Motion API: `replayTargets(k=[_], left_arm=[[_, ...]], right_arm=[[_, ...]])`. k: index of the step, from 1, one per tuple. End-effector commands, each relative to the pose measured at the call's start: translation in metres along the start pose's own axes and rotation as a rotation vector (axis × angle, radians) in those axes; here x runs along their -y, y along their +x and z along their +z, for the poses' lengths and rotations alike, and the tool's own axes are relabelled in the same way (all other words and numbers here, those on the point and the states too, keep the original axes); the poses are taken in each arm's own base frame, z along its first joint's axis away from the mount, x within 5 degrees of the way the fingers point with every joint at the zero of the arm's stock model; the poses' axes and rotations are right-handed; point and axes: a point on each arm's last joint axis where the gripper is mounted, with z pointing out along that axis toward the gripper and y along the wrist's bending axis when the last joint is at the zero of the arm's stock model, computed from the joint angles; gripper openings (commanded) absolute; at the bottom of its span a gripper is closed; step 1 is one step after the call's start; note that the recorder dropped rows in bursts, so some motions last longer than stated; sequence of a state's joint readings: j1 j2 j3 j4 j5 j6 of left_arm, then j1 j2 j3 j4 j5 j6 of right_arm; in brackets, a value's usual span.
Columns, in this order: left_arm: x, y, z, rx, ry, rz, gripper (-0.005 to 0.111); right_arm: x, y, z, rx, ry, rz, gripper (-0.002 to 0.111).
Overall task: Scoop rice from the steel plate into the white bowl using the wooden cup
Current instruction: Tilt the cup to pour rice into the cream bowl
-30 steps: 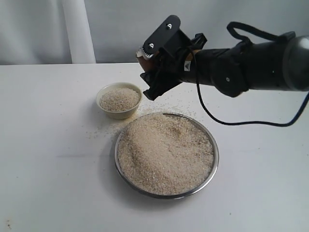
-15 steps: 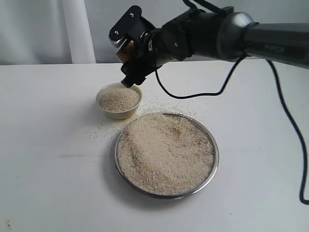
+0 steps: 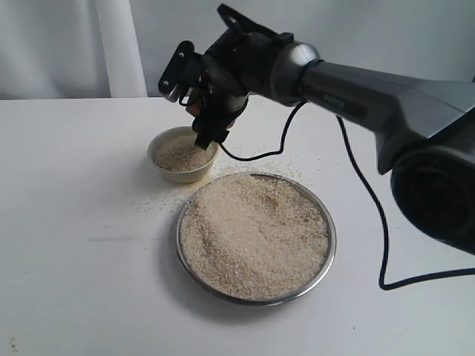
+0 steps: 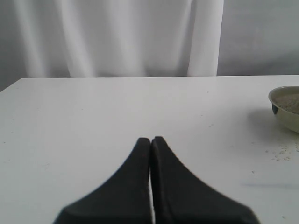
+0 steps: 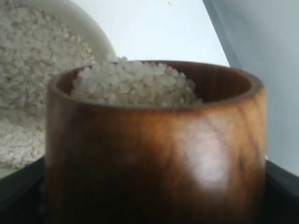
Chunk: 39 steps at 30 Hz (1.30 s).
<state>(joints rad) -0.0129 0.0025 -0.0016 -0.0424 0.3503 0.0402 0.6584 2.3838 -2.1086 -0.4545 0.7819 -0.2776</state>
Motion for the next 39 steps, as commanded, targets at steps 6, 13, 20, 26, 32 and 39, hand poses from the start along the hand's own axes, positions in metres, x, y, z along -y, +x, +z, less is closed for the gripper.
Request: replayTargets(k=[6, 13, 20, 26, 32, 39], left_arm=[[0.0, 0.0, 0.0, 0.007, 0.002, -0.003, 0.0], [0.0, 0.0, 0.0, 0.007, 0.002, -0.003, 0.0], [0.0, 0.0, 0.0, 0.007, 0.002, -0.003, 0.0], [0.0, 0.0, 0.0, 0.007, 0.002, -0.003, 0.0], [0.0, 0.0, 0.0, 0.007, 0.002, -0.003, 0.0], [0.0, 0.0, 0.0, 0.007, 0.002, -0.003, 0.0]], right_arm=[[-0.015, -0.021, -0.012, -0.014, 0.118, -0.163, 0.0], [-0.017, -0.019, -0.015, -0.082, 0.152, -0.214, 0.0], [-0.017, -0.018, -0.014, -0.1, 0.161, -0.253, 0.0], [-0.026, -0.021, -0.007, -0.128, 0.223, -0.353, 0.0], [-0.036, -0.022, 0.0, -0.17, 0.265, -0.462, 0.0], [-0.044, -0.028, -0.004, -0.186, 0.295, -0.569, 0.0]])
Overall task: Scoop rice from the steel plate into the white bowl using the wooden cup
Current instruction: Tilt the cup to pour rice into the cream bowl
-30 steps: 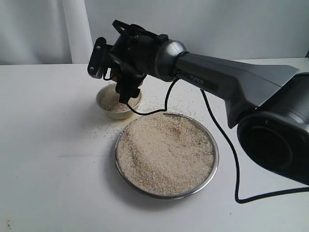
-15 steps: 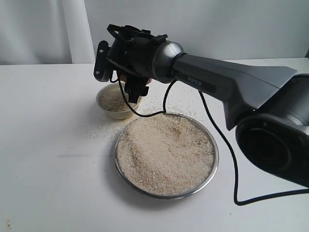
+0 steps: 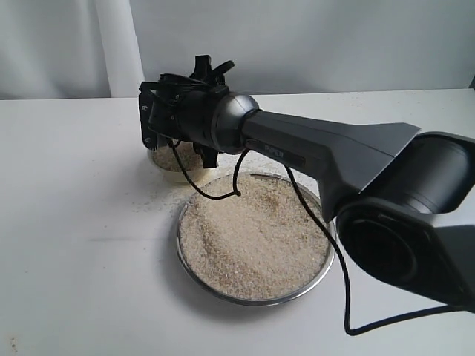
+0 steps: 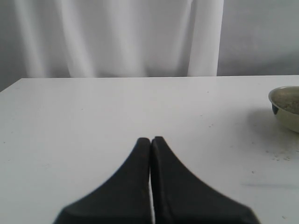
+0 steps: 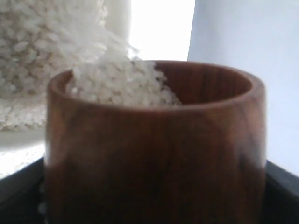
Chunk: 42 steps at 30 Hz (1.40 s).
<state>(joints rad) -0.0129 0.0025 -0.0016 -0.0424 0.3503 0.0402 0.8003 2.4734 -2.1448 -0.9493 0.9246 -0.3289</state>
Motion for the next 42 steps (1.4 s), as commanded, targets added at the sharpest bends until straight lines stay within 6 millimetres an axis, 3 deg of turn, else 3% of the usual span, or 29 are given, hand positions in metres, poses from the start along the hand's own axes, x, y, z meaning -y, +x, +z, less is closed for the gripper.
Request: replayTargets(k=[1, 13, 21, 42], left_arm=[[0.0, 0.0, 0.0, 0.007, 0.002, -0.003, 0.0], [0.0, 0.0, 0.0, 0.007, 0.002, -0.003, 0.0], [0.0, 0.0, 0.0, 0.007, 0.002, -0.003, 0.0], [0.0, 0.0, 0.0, 0.007, 0.002, -0.003, 0.0]], right_arm=[[0.005, -0.001, -0.009, -0.029, 0.03, -0.09, 0.0], [0.006, 0.006, -0.01, -0.113, 0.038, -0.219, 0.0], [0.01, -0.005, -0.017, -0.08, 0.121, -0.297, 0.0], [0.014, -0.008, -0.022, -0.104, 0.188, -0.427, 0.0]])
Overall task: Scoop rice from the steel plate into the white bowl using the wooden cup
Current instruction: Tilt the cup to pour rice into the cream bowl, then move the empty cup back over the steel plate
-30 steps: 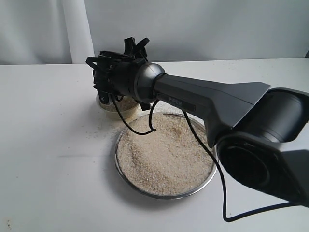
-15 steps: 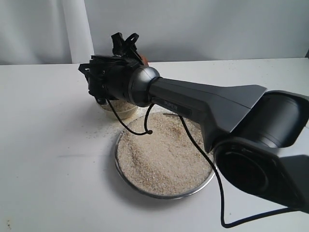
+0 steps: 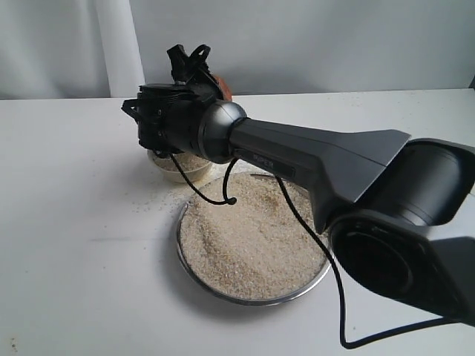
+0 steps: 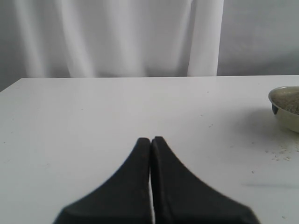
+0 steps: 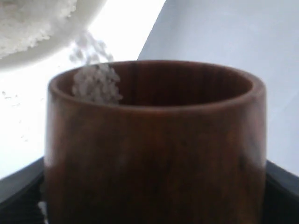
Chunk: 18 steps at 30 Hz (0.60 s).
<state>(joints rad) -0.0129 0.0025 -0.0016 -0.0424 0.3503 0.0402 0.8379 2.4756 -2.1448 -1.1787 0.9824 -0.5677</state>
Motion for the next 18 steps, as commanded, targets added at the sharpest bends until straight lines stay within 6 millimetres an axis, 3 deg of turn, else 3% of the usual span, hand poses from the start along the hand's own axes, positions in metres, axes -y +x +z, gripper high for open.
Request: replayTargets(k=[1, 7, 18], left_arm=[[0.0, 0.0, 0.0, 0.007, 0.002, -0.003, 0.0], [0.0, 0.0, 0.0, 0.007, 0.002, -0.003, 0.0], [0.0, 0.0, 0.0, 0.007, 0.002, -0.003, 0.0]], right_arm=[[0.008, 0.001, -0.008, -0.004, 0.035, -0.033, 0.0], [0.008, -0.002, -0.019, 0.053, -0.037, 0.075, 0.0], [0.036, 0.038, -0.068, 0.3, -0.316, 0.477, 0.0]])
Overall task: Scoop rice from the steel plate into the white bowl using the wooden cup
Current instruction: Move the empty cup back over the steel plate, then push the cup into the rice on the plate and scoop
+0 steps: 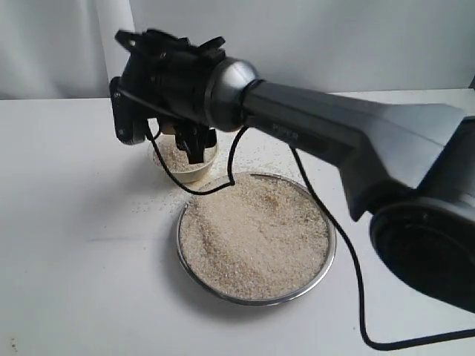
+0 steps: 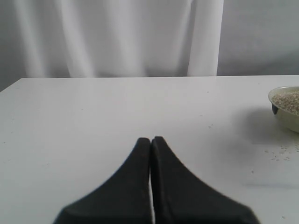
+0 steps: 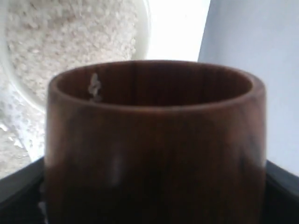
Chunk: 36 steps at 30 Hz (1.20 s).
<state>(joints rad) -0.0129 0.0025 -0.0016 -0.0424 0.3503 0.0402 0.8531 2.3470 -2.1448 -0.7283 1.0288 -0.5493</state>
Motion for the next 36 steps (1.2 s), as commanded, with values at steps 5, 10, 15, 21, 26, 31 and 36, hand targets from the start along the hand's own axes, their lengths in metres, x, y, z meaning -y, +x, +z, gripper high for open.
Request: replayTargets(k=[5, 10, 15, 21, 26, 31, 36], left_arm=[[0.0, 0.0, 0.0, 0.007, 0.002, -0.003, 0.0], [0.0, 0.0, 0.0, 0.007, 0.002, -0.003, 0.0], [0.0, 0.0, 0.0, 0.007, 0.002, -0.003, 0.0], [0.0, 0.0, 0.0, 0.007, 0.002, -0.003, 0.0], [0.0, 0.0, 0.0, 0.007, 0.002, -0.003, 0.0], [0.0, 0.0, 0.0, 0.007, 0.002, -0.003, 0.0], [0.0, 0.0, 0.0, 0.007, 0.002, -0.003, 0.0]], right_arm=[[0.027, 0.027, -0.064, 0.145, -0.181, 0.148, 0.0], [0.025, 0.038, -0.072, 0.092, -0.236, 0.162, 0.0], [0.012, 0.039, -0.064, 0.073, -0.289, 0.147, 0.0], [-0.023, 0.043, -0.041, -0.014, -0.387, 0.076, 0.0], [-0.048, 0.051, -0.029, -0.079, -0.449, 0.021, 0.0], [-0.069, 0.067, -0.024, -0.171, -0.463, -0.045, 0.0], [-0.081, 0.081, -0.028, -0.214, -0.478, -0.084, 0.0]])
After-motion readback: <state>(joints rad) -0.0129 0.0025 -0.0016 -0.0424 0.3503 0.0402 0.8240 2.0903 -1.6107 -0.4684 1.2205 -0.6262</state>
